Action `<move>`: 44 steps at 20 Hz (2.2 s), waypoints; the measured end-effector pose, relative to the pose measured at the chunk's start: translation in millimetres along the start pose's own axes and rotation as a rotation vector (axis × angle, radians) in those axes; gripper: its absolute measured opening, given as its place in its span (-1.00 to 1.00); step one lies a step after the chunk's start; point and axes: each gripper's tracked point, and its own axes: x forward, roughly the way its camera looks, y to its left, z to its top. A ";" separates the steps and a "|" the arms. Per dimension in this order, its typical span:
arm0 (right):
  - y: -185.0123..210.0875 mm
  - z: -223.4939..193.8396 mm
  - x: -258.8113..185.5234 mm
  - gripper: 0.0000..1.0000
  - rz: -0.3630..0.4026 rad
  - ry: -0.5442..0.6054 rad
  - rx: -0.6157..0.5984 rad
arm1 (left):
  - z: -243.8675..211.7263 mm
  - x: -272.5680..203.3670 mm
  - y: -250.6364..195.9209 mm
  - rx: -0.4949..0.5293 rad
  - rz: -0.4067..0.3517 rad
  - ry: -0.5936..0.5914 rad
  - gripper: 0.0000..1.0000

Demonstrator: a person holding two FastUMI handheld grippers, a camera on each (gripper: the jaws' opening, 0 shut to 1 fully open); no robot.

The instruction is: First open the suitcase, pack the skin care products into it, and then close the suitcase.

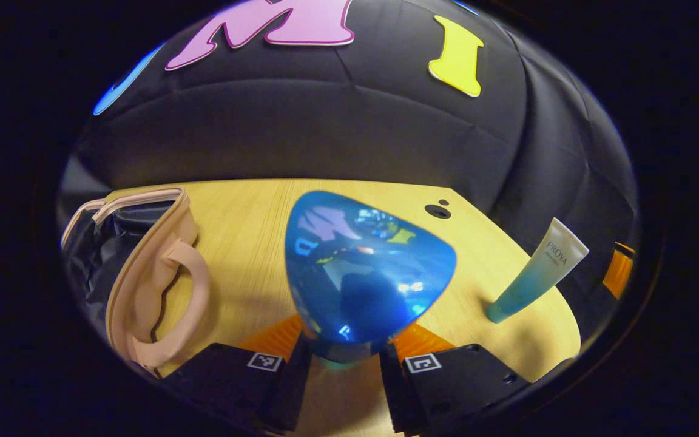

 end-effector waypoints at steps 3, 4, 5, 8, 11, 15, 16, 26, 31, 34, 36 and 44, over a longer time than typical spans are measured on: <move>11.8 -14.3 29.6 0.94 0.016 0.019 -0.024 | 4.4 -0.9 0.8 -0.021 -0.011 -0.020 -0.12; 13.9 -18.3 40.3 0.95 0.011 0.028 -0.035 | 5.2 -0.8 0.5 -0.017 -0.018 -0.018 -0.06; 16.0 -24.8 49.7 0.95 0.010 0.044 -0.032 | 2.8 -1.2 0.2 0.003 -0.024 -0.009 -0.07; 18.0 -50.7 77.9 0.95 -0.011 0.114 0.024 | 2.0 -0.6 -1.3 0.079 -0.035 -0.015 -0.09; 14.6 -65.5 100.0 0.94 -0.031 0.153 0.050 | 2.4 -0.5 -2.5 0.086 -0.038 -0.020 -0.16; 12.7 -67.5 114.3 0.94 -0.044 0.147 0.024 | 2.8 -0.3 -2.8 0.081 -0.049 -0.020 -0.09; 14.3 -70.1 117.6 0.94 -0.040 0.154 0.016 | 3.3 -0.9 -2.8 0.080 -0.049 -0.021 -0.09; 16.5 -81.7 110.5 -0.20 -0.040 0.222 -0.023 | 8.5 -6.0 -4.1 0.043 -0.077 -0.060 -0.12; 28.7 -44.5 81.0 -0.19 -0.019 0.143 -0.025 | 16.4 -27.6 -2.4 0.033 -0.091 -0.092 -0.13; 46.3 -25.1 60.2 -0.28 0.011 0.109 -0.031 | 44.4 -60.6 10.3 0.036 -0.084 -0.145 -0.13; 61.9 -15.7 41.9 -0.21 0.040 0.101 -0.055 | 64.3 -88.4 30.9 0.036 -0.067 -0.178 -0.13; 137.9 37.5 -33.3 -0.22 0.149 0.014 -0.084 | 90.5 -160.6 176.8 -0.039 0.107 -0.188 -0.14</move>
